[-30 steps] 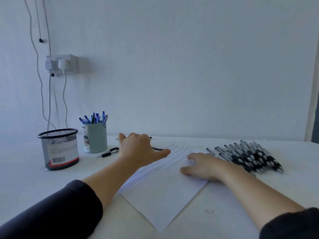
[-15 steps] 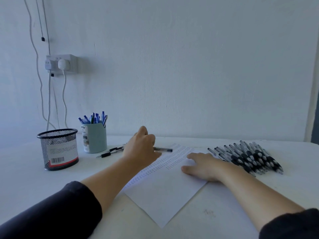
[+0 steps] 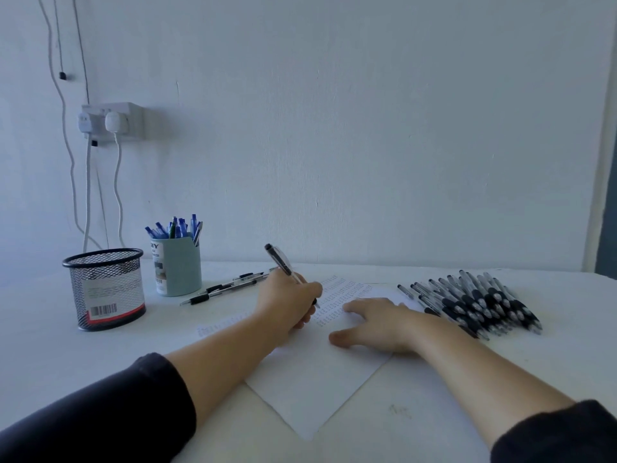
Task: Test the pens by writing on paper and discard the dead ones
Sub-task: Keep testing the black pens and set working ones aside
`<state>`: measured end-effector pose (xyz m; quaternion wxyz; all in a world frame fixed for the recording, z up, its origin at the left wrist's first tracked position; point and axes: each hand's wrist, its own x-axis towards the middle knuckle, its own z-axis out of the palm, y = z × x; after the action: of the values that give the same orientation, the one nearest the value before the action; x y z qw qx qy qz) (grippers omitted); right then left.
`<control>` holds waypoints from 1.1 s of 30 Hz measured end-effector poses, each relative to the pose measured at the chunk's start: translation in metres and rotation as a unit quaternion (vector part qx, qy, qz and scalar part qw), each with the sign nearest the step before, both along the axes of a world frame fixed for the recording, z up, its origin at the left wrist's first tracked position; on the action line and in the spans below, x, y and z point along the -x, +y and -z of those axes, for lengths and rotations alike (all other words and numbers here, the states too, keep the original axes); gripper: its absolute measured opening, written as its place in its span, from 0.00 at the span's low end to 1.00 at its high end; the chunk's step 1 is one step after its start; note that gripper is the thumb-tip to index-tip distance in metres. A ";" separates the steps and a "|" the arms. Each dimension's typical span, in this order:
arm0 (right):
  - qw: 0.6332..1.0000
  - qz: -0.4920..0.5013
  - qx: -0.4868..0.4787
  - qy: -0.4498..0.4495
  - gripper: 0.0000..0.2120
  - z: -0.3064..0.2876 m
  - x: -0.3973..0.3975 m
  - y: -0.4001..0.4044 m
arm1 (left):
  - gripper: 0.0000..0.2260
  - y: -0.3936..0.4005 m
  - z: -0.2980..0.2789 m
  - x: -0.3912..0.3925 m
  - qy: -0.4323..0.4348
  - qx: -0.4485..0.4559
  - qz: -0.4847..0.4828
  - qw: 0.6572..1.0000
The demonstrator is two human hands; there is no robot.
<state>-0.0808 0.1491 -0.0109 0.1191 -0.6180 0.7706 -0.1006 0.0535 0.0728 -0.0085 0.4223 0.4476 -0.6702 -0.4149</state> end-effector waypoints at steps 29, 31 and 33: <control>0.999 0.017 -0.014 -0.024 0.40 0.005 0.007 -0.004 | 0.07 -0.001 0.005 0.003 -0.107 0.066 -0.045 0.991; 1.000 0.014 -0.015 -0.022 0.41 0.004 0.006 -0.003 | 0.07 -0.001 0.005 0.003 -0.108 0.070 -0.046 0.991; 1.000 0.011 -0.015 -0.022 0.40 0.004 0.006 -0.004 | 0.06 0.000 0.006 0.003 -0.116 0.074 -0.045 0.990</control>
<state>-0.0867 0.1455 -0.0153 0.1440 -0.6052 0.7760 -0.1039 0.0505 0.0724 -0.0143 0.3918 0.4899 -0.7226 -0.2905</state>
